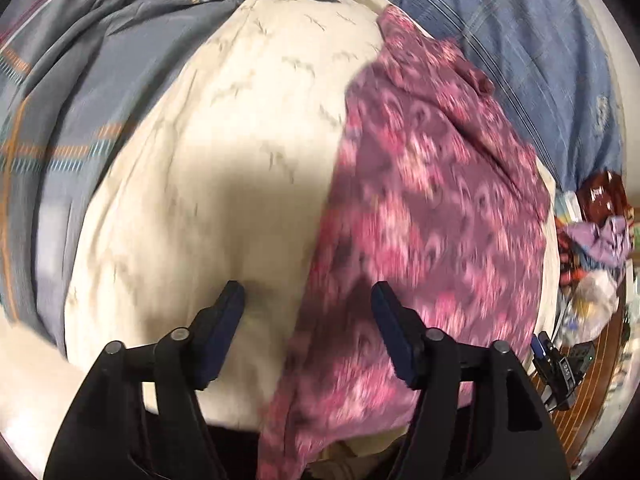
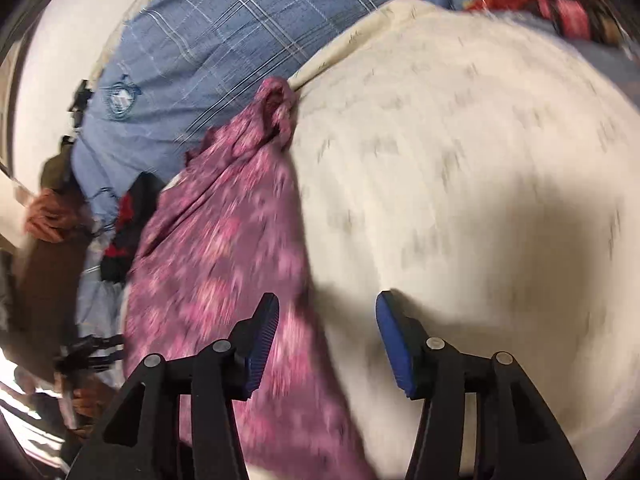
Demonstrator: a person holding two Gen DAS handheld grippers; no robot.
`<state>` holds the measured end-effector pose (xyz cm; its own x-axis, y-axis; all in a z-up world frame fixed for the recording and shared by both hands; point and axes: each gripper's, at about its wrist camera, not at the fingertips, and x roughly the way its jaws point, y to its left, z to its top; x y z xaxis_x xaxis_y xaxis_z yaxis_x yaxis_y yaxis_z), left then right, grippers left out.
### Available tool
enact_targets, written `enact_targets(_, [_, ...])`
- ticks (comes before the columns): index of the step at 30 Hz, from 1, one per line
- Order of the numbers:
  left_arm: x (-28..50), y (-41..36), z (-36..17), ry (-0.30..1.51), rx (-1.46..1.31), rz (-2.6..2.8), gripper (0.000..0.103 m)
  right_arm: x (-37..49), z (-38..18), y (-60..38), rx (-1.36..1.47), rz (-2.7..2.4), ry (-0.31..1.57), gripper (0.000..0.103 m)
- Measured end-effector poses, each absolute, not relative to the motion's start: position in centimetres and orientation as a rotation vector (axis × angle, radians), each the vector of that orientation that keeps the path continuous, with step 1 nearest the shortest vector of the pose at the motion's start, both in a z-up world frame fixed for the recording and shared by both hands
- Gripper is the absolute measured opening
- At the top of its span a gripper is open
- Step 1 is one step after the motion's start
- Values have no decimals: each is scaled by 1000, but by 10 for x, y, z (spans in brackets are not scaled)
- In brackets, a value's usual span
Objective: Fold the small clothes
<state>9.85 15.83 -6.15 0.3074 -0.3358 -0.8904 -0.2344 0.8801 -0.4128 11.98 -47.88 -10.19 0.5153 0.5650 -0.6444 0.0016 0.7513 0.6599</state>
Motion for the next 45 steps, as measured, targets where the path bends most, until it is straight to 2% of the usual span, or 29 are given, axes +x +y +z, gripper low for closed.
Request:
enact_targets(2, [81,150,-65,1289,-524,-103,75,98,-108,-479,677,412,997,59])
enact_targets(5, [66,136,-66,1293,-464,-117,77,77,-116,-474,693,479,1043,59])
enact_targets(13, [34,122,-84,1371,-518,-193,77,59,-121,-440,566,605,1167,60])
enact_targets(15, [28,124,-92,1397,-550,-188,67,58,-121,-432,510,617,1193,60])
enact_targets(16, [27,124,-96,1407,-553,-184,52,57,-122,-427,463,621,1211,56])
enact_targets(17, [26,125,-101,1423,-555,-177,32,56,-123,-424,432,622,1217,49])
enact_targets(18, [24,128,-105,1435,-574,-182,24,55,-123,-420,385,622,1219,42])
enact_targets(19, [22,130,-108,1435,-614,-204,14,54,-122,-416,341,630,1215,16])
enact_targets(20, [21,133,-108,1426,-653,-223,9,52,-121,-412,310,653,1214,7])
enact_targets(22, [18,130,-102,1406,-668,-248,4,47,-117,-411,298,657,1196,7])
enact_targets(32, [47,139,-37,1146,-841,-417,4,64,-60,-449,721,790,907,5])
enact_targets(38, [109,161,-12,1053,-864,-370,4,121,-34,-458,830,772,759,5])
enact_targets(45, [211,161,-3,1009,-874,-313,4,212,-29,-454,865,689,721,5])
